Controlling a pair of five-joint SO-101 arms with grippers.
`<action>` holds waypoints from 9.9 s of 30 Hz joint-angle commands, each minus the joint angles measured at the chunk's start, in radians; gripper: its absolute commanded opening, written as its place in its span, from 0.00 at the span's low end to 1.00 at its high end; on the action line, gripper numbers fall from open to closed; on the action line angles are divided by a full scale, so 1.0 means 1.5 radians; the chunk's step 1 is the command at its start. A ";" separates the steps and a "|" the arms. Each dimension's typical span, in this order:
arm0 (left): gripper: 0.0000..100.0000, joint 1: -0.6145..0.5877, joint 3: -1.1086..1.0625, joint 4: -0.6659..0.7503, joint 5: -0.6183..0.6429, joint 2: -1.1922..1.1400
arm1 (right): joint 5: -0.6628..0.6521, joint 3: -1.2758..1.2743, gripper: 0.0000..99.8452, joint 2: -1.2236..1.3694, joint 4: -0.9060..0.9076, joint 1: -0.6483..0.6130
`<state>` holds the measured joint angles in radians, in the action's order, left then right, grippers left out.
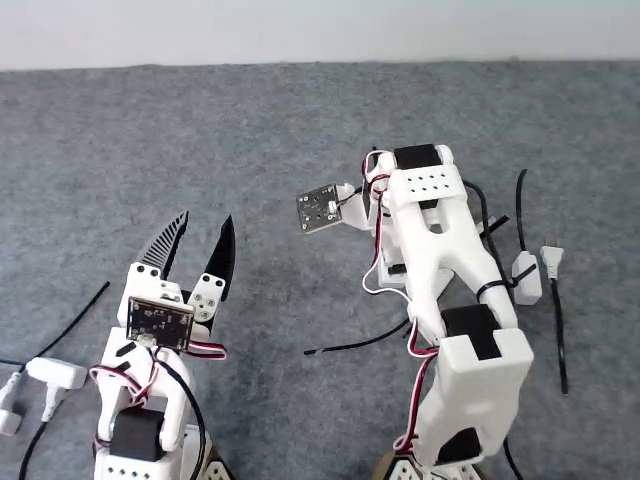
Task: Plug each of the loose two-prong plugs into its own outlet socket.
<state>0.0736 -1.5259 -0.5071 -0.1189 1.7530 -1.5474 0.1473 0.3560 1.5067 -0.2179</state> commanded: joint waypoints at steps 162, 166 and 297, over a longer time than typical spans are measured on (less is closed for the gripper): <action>0.19 0.478 0.273 -0.034 -0.068 -0.717 | 0.663 -0.532 0.34 -1.415 0.175 0.046; 0.19 0.478 0.340 -0.031 -0.070 -0.828 | 0.663 -0.532 0.34 -1.413 0.175 0.046; 0.19 0.115 1.847 -0.682 -0.355 -1.972 | 0.663 -0.532 0.34 -1.416 0.185 0.040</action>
<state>0.3483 1.2114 -1.5152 -0.6237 -1.2175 -0.5654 -0.6598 -1.7706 1.7568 -0.1580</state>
